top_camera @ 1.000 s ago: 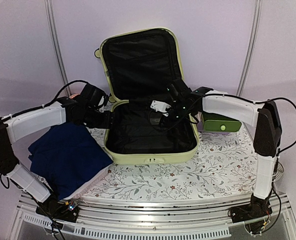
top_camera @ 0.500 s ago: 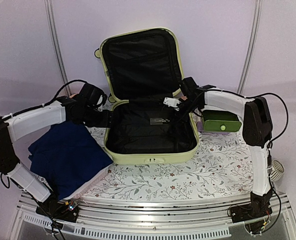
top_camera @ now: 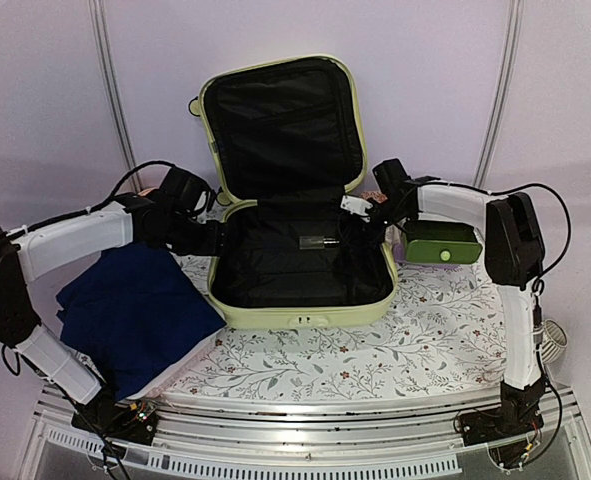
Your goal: Open, take out, and arrange the luggage
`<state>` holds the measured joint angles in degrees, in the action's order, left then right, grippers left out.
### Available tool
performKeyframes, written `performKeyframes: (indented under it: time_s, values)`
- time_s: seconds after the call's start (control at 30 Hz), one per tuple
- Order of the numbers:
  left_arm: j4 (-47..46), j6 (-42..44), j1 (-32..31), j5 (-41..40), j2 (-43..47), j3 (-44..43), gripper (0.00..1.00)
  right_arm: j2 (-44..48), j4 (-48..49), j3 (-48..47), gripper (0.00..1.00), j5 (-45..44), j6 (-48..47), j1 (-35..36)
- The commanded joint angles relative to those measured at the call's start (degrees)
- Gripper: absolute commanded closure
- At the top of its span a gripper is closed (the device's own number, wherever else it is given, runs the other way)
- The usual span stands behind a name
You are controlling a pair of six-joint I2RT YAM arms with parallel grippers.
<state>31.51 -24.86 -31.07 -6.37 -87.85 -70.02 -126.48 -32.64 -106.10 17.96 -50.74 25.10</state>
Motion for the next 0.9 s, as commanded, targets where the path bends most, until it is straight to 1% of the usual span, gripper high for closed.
performKeyframes:
  time_s: [0.0,0.1,0.17,0.3,0.53,0.83,0.87]
  values:
    - [-1.1,0.4,0.6,1.1,-0.7,-1.2,0.25,-2.8,3.2,0.7,0.3,2.6,-2.8,-0.3]
    - [-1.2,0.4,0.6,0.9,-0.8,-1.2,0.24,-2.5,6.6,2.5,0.3,4.8,-4.5,-0.6]
    - [-1.1,0.5,0.6,1.0,-1.1,-1.5,0.24,-1.3,10.5,4.9,0.3,5.1,-4.9,-0.7]
    - [-1.1,0.6,0.6,1.7,-1.8,-2.2,0.24,-1.3,11.0,5.0,0.3,6.9,-6.6,-0.7]
    - [-1.1,1.1,0.6,1.8,-2.1,-2.8,0.24,-4.2,11.1,1.1,0.3,10.9,-6.5,-0.4]
    - [-1.1,1.5,0.6,1.4,-2.6,-2.5,0.24,-7.6,10.2,-4.7,0.28,11.5,-6.4,1.1]
    - [-1.1,1.6,0.6,1.5,-2.7,-2.6,0.24,-9.6,10.2,-5.2,0.28,11.7,-6.3,1.3]
